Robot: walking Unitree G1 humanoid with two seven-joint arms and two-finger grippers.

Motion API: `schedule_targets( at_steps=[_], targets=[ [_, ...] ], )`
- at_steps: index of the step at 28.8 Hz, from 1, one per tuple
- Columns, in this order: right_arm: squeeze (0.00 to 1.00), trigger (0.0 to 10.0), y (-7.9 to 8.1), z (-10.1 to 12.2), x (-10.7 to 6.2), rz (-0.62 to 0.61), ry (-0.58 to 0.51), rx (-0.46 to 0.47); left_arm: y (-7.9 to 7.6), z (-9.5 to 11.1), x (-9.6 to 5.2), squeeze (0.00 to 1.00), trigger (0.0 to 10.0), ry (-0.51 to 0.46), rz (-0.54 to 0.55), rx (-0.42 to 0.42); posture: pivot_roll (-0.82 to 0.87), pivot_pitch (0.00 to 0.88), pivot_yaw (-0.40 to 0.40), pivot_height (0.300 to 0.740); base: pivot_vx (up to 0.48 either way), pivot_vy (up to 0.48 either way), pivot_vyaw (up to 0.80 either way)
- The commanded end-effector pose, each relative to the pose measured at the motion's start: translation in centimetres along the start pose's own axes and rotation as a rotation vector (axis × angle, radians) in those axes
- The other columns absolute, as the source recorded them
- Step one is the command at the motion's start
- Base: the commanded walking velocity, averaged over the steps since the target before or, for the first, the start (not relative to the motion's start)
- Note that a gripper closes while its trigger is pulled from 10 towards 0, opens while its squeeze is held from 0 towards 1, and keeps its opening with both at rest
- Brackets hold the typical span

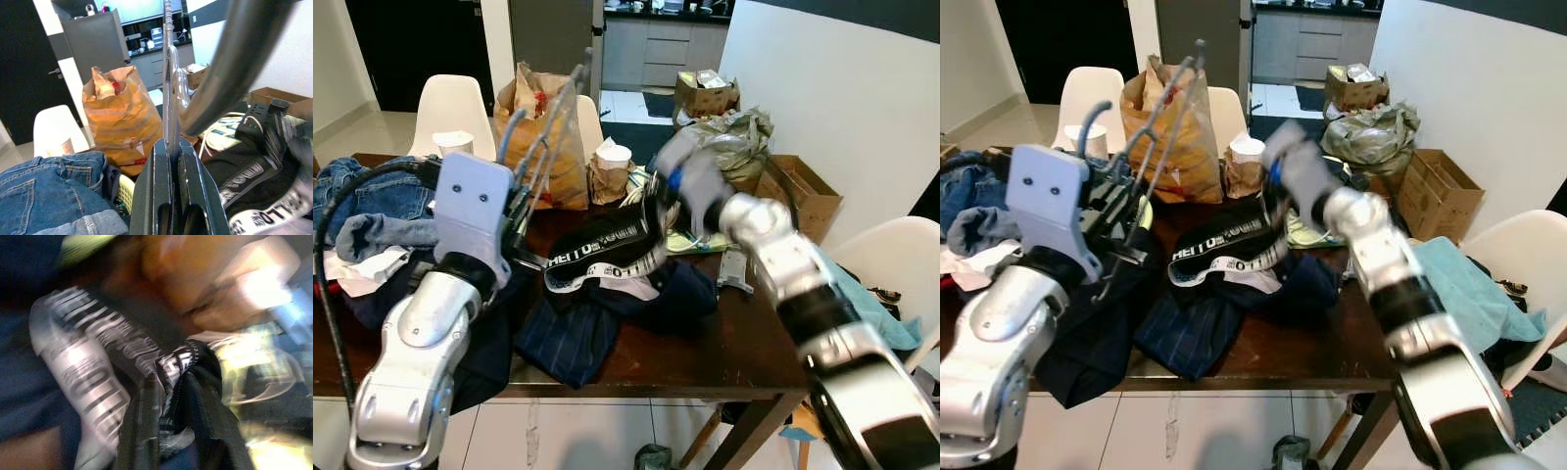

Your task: Hang hanger

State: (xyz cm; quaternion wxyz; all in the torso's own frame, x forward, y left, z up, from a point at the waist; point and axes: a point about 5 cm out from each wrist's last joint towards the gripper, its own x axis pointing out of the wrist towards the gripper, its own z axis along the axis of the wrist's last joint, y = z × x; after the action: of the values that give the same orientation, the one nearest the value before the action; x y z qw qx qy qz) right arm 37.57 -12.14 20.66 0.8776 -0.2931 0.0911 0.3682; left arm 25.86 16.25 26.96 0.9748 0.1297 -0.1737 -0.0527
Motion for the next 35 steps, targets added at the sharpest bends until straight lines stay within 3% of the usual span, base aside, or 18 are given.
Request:
schedule_targets(
  at_steps=[1,3,11,13,15,16,17,18,19,20,22,25,27,28,31,32,34,35],
  targets=[
    [1.00,10.0,1.3,0.7,-0.1,0.101,-0.020,-0.012,0.8,0.0,0.2,0.00,10.0,0.019,0.042,0.025,-0.01,0.000,-0.074,0.740,0.000,0.000,0.00],
    [1.00,10.0,2.8,1.4,-0.2,0.202,-0.097,0.030,1.8,-0.5,0.0,0.00,10.0,0.067,0.102,0.049,-0.01,0.000,-0.072,0.740,0.000,0.000,0.00],
    [1.00,10.0,2.7,2.1,-0.4,0.215,-0.161,0.071,2.9,-1.0,-0.5,0.00,10.0,0.121,0.161,0.073,-0.01,0.000,-0.071,0.740,0.000,0.000,0.00],
    [1.00,10.0,0.9,3.9,-1.0,0.160,-0.324,0.152,3.5,-0.8,-0.6,0.00,10.0,0.118,0.178,0.035,0.01,0.000,-0.077,0.740,0.000,0.000,0.00],
    [1.00,10.0,0.9,3.9,-1.0,0.160,-0.324,0.152,3.5,-0.8,-0.6,0.00,10.0,0.118,0.178,0.035,0.01,0.000,-0.077,0.740,0.000,0.000,0.00],
    [1.00,10.0,0.2,5.0,-1.8,0.172,-0.433,0.186,3.1,-0.6,-0.6,0.00,10.0,0.118,0.106,0.036,0.01,0.000,-0.078,0.740,0.000,0.000,0.00],
    [1.00,10.0,0.2,5.0,-1.8,0.172,-0.433,0.186,3.1,-0.6,-0.6,0.00,10.0,0.118,0.106,0.036,0.01,0.000,-0.078,0.740,0.000,0.000,0.00],
    [1.00,10.0,-0.9,5.9,-3.4,0.201,-0.547,0.210,2.8,-0.7,-0.9,0.00,10.0,0.146,-0.004,0.024,0.02,0.000,-0.078,0.740,0.000,0.000,0.00],
    [0.75,10.0,-1.8,6.3,-5.3,0.260,-0.632,0.192,3.2,-1.0,-1.1,0.00,10.0,0.189,-0.069,0.004,0.03,0.000,-0.077,0.740,0.000,0.000,0.00],
    [0.00,10.0,-2.9,6.8,-7.5,0.320,-0.707,0.165,4.5,-1.4,-1.0,0.00,10.0,0.238,-0.060,-0.058,0.03,0.000,-0.081,0.740,0.000,0.000,0.00],
    [0.00,10.0,-2.9,6.8,-7.5,0.320,-0.707,0.165,4.5,-1.4,-1.0,0.00,10.0,0.238,-0.060,-0.058,0.03,0.000,-0.081,0.740,0.000,0.000,0.00],
    [0.00,10.0,-3.8,7.9,-10.7,0.429,-0.795,0.077,6.3,-1.8,-0.6,0.00,10.0,0.301,-0.069,-0.183,0.02,0.000,-0.076,0.740,0.000,0.000,0.00],
    [0.00,10.0,-3.8,7.9,-10.7,0.429,-0.795,0.077,6.3,-1.8,-0.6,0.00,10.0,0.301,-0.069,-0.183,0.02,0.000,-0.076,0.740,0.000,0.000,0.00],
    [0.00,10.0,-3.6,8.8,-11.9,0.503,-0.808,-0.001,6.4,-1.8,-0.5,0.00,10.0,0.339,-0.172,-0.201,0.01,0.000,-0.072,0.740,0.000,0.000,0.00],
    [0.00,10.0,-3.6,8.8,-11.9,0.503,-0.808,-0.001,6.4,-1.8,-0.5,0.00,10.0,0.339,-0.172,-0.201,0.01,0.000,-0.072,0.740,0.000,0.000,0.00],
    [0.00,10.0,-2.7,9.9,-12.4,0.612,-0.753,-0.142,6.1,-1.0,-0.9,0.00,10.0,0.369,-0.373,-0.146,0.00,0.000,-0.058,0.740,0.000,0.000,0.00],
    [0.00,10.0,-2.7,9.9,-12.4,0.612,-0.753,-0.142,6.1,-1.0,-0.9,0.00,10.0,0.369,-0.373,-0.146,0.00,0.000,-0.058,0.740,0.000,0.000,0.00],
    [0.00,10.0,-1.9,10.9,-12.7,0.693,-0.688,-0.289,6.1,-0.4,-1.5,0.00,10.0,0.414,-0.553,-0.065,0.00,0.000,-0.060,0.740,0.000,0.000,0.00]
  ],
)
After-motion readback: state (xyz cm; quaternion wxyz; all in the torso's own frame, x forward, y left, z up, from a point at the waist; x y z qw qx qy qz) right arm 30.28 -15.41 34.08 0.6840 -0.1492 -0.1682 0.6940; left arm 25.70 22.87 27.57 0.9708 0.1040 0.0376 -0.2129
